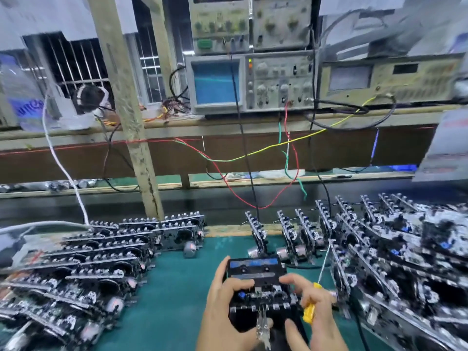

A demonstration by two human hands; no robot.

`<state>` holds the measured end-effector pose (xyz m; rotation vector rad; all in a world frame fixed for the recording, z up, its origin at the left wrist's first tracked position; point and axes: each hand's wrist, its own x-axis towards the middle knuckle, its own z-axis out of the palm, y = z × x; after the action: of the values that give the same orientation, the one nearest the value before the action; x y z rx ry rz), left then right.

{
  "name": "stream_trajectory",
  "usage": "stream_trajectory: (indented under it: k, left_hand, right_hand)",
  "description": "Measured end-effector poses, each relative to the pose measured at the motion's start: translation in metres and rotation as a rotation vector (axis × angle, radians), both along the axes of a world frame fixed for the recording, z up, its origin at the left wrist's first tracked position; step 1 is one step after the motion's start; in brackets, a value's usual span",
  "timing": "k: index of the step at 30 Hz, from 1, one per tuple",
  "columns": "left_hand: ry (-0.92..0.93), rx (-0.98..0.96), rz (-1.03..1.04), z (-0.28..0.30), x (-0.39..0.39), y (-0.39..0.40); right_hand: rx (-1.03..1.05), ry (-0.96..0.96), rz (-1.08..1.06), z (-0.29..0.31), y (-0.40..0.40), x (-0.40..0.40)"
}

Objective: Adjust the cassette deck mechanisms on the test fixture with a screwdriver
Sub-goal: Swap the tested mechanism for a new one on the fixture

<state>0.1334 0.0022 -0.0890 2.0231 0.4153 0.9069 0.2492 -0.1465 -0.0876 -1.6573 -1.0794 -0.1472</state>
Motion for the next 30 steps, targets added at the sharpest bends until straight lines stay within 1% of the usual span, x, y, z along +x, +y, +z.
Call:
stream_trajectory:
  k: [4,8,12,15,30]
  left_hand:
    - [-0.024,-0.033,0.012,0.004,-0.004,-0.007]
    - [-0.025,-0.023,0.020,0.011,-0.007,-0.013]
    - [-0.017,-0.004,0.014,0.013,-0.008,-0.014]
    - [0.007,0.002,-0.002,0.013,-0.008,-0.015]
    - [-0.005,0.003,0.006,0.011,-0.009,-0.014]
  right_hand:
    - [-0.006,0.020,0.028,0.004,-0.006,-0.009]
    - [0.018,-0.009,0.026,0.005,-0.007,-0.013]
    - [0.079,0.058,-0.030,0.005,-0.008,-0.010]
    - [0.102,0.072,-0.027,0.006,-0.010,-0.010]
    - [0.070,0.057,0.004,0.003,-0.011,-0.013]
